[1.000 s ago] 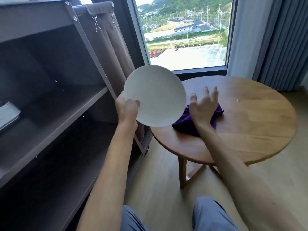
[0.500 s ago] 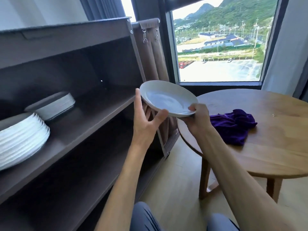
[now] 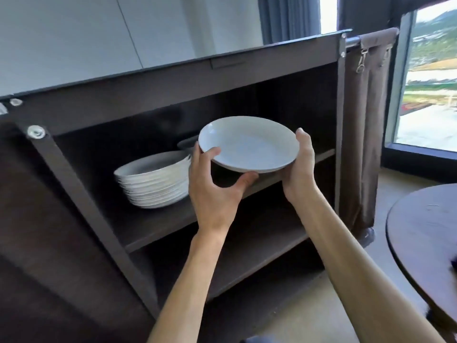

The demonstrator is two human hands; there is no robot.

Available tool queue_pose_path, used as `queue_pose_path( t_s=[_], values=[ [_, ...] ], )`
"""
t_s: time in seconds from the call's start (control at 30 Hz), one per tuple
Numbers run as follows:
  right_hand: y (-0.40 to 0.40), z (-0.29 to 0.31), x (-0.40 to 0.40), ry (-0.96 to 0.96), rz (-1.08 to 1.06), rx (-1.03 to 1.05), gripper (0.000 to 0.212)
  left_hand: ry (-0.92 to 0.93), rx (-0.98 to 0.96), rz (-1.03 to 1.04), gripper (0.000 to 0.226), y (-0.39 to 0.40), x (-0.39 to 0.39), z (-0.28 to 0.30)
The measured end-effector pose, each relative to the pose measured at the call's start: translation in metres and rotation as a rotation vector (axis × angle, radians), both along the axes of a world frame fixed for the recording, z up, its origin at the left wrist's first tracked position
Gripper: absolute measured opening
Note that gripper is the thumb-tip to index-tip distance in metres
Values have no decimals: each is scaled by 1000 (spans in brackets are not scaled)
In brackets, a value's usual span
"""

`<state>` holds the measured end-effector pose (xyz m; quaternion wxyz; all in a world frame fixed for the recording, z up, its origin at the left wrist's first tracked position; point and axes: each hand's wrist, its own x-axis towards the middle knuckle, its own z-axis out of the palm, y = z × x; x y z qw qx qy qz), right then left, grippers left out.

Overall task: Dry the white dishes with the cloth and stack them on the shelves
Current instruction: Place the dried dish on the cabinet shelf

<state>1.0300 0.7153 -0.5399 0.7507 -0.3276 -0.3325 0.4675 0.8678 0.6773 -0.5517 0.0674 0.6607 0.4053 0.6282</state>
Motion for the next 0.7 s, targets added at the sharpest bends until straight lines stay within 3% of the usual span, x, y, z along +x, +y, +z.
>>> queue_pose_path(
  t_s=[0.2, 0.37, 0.43, 0.5, 0.57, 0.63, 0.7],
  values=[
    [45, 35, -100, -132, 260, 50, 60, -70, 39, 340, 117, 6, -84, 28],
    [82, 41, -154, -208, 348, 38, 34, -183, -35, 467, 122, 19, -124, 27],
    [95, 41, -167, -273, 349, 14, 42, -222, -82, 492, 118, 27, -134, 28],
    [106, 41, -175, -306, 369, -50, 73, -234, -137, 501, 112, 37, -140, 26],
    [118, 42, -182, -342, 388, -86, 85, -226, -174, 507, 108, 46, -146, 23],
    [131, 38, -188, -362, 373, -88, 70, -230, -224, 516, 108, 54, -151, 20],
    [142, 32, -193, -377, 358, -84, 40, -240, -278, 525, 108, 59, -154, 15]
  ],
)
